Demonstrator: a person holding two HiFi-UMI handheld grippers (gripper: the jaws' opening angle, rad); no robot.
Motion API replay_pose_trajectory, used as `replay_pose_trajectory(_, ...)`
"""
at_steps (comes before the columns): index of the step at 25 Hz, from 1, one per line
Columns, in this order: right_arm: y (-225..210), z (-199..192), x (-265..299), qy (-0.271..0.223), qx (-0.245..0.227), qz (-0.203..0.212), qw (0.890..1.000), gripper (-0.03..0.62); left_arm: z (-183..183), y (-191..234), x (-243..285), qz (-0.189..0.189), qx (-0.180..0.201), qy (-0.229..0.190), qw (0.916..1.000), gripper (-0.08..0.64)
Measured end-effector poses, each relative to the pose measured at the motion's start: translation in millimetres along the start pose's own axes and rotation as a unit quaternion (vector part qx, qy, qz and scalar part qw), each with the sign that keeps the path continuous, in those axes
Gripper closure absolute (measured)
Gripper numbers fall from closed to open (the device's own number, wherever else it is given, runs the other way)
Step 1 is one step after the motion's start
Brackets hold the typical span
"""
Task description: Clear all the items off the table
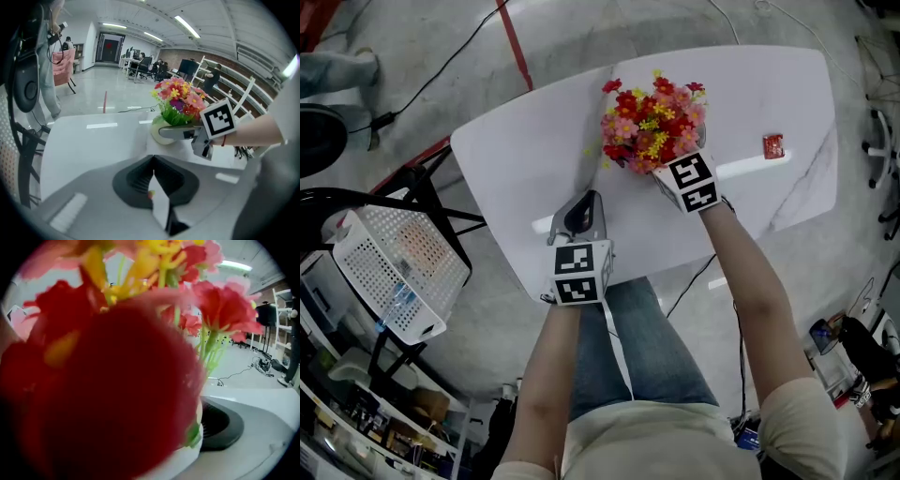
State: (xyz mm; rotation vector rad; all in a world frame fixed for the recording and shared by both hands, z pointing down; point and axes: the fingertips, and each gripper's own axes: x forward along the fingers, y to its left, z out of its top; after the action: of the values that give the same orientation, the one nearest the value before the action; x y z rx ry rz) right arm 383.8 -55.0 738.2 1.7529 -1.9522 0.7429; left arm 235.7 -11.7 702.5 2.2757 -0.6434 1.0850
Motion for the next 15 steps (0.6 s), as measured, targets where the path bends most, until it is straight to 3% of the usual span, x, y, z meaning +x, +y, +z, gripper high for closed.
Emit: replay_pose_trajectory(15,-0.1,0.3,-3.2,0.004,0.003,-0.016,1.0,-0.005,0.5,4.1,-2.6,0.0,-0.002,0.0,1.0,0.551)
